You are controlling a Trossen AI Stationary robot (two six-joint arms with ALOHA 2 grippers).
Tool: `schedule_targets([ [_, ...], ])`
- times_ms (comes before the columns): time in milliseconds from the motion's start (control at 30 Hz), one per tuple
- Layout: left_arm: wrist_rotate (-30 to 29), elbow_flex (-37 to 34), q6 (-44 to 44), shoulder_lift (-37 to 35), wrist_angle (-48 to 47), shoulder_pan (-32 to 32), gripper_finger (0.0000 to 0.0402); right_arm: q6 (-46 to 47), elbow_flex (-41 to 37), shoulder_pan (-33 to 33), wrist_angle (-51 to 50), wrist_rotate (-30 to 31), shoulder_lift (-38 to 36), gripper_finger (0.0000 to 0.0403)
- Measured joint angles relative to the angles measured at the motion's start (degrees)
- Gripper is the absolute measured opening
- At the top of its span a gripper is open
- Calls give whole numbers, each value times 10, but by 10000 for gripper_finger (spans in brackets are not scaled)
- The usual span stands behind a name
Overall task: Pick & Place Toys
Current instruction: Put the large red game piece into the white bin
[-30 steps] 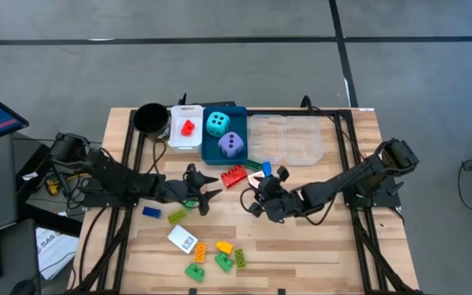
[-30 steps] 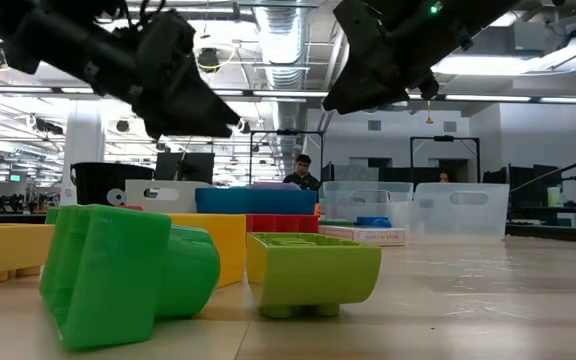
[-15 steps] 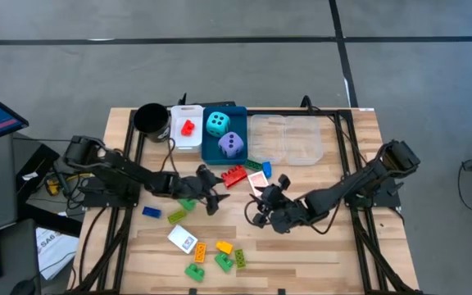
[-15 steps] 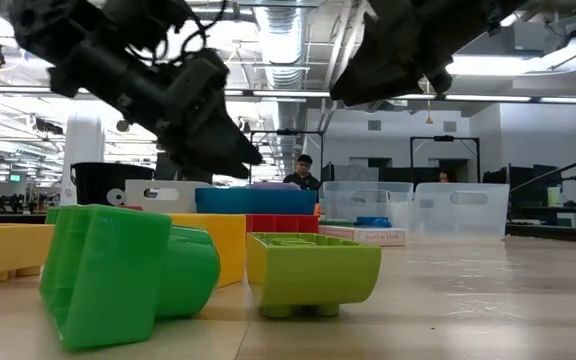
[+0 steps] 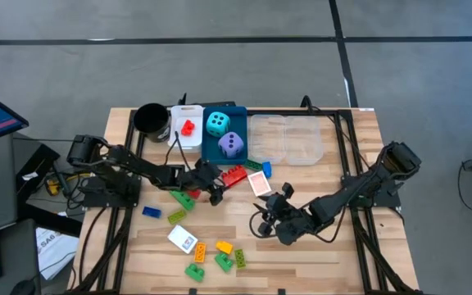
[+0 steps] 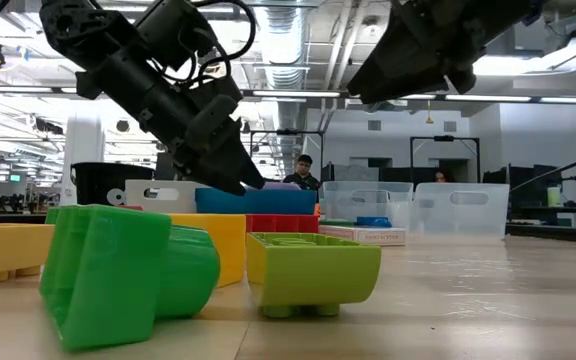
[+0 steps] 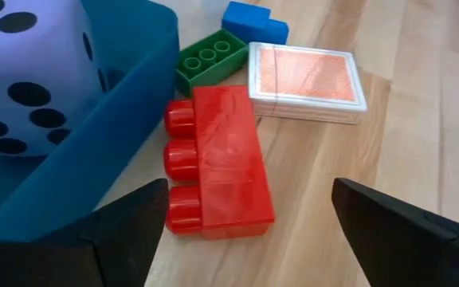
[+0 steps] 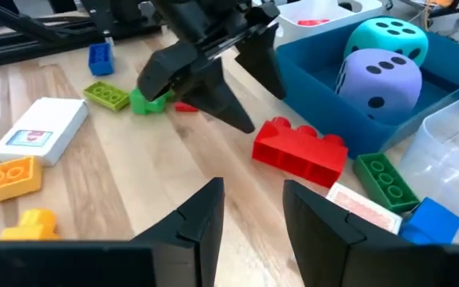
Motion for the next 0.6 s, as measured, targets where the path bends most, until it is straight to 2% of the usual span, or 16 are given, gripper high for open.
schedule_targets([
  [400, -3, 0, 0, 4, -23, 0, 349, 29, 0, 7, -8, 1, 0, 126],
  [600, -3, 0, 0, 37, -18, 7, 349, 29, 0, 6, -8, 2, 0, 126],
])
